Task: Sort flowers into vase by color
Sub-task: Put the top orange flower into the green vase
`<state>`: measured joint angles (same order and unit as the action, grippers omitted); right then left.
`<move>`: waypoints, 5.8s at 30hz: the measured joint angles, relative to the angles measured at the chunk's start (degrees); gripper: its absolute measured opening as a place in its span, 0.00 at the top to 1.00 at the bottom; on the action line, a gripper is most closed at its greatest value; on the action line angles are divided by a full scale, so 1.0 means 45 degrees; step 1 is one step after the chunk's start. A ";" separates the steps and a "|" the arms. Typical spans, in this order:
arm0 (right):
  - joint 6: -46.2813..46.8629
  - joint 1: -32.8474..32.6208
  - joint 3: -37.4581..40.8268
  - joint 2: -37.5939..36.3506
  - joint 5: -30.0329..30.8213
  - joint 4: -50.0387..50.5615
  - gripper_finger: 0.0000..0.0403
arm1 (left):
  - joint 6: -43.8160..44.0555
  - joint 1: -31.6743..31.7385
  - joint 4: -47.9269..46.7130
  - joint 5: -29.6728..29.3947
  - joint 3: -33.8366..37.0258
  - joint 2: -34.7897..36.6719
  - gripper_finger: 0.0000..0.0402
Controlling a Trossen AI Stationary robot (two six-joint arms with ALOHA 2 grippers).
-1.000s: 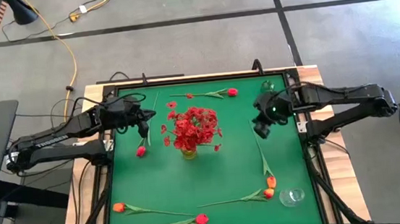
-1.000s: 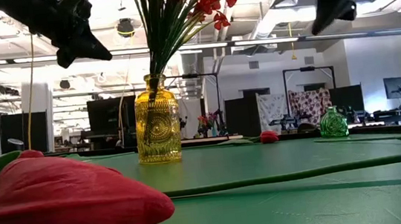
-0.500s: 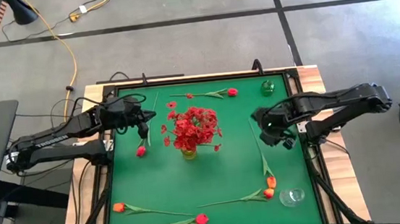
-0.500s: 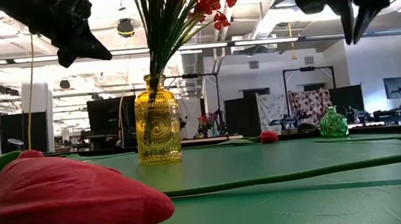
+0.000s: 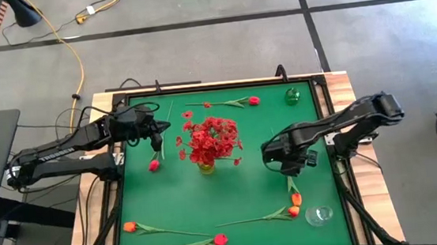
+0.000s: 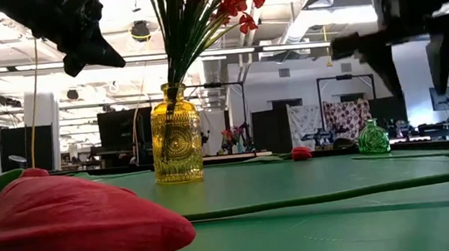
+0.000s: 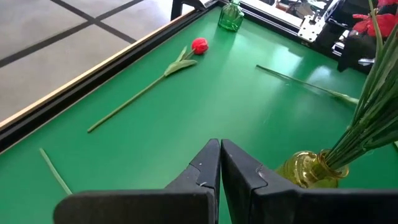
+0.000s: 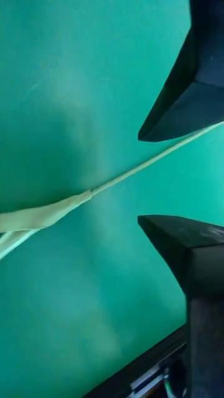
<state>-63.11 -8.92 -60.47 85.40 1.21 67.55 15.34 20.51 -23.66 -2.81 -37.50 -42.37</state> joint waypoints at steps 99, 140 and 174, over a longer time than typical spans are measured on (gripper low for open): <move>1.3358 1.2352 0.6722 -0.9374 0.5276 -1.7544 0.96 | -0.0110 0.0000 0.1038 -0.0913 0.0010 0.0001 1.00; 1.4169 1.2334 0.7957 -0.8882 0.5939 -1.8004 0.96 | -0.0258 0.0000 0.0698 -0.1041 0.0005 0.0001 1.00; 1.6272 0.6195 0.6172 -1.3494 1.2350 -1.0307 0.96 | -0.0488 0.0500 0.0786 -0.1139 0.0000 0.0001 1.00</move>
<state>10.11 18.96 -32.69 24.68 56.78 21.17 13.15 22.76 -20.12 -7.93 -37.50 -42.37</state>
